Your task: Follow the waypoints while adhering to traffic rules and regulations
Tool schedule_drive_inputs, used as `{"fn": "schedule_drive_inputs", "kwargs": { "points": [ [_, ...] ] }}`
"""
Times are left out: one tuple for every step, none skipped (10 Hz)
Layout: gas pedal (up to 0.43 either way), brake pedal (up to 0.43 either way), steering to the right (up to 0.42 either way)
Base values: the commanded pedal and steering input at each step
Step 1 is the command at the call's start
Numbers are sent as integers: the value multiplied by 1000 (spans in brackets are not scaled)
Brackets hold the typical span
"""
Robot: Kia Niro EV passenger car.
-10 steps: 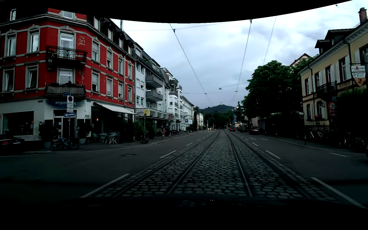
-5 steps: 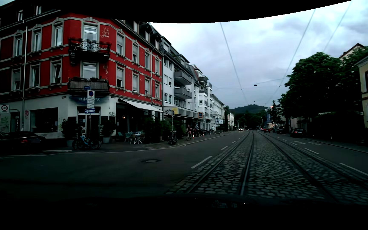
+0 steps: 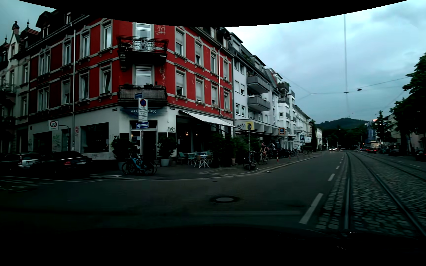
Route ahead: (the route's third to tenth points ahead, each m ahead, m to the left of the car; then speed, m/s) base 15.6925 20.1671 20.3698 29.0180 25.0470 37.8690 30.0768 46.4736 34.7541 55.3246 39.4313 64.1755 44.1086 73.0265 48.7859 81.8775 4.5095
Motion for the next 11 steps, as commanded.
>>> {"fn": "schedule_drive_inputs", "kwargs": {
  "points": [
    [0, 0, -414],
    [0, 0, -423],
    [0, 0, -435],
    [0, 0, -440],
    [0, 0, -445],
    [0, 0, -449],
    [0, 0, -451],
    [39, 0, -452],
    [59, 0, -452],
    [59, 0, -448],
    [67, 0, -436]
  ]
}}
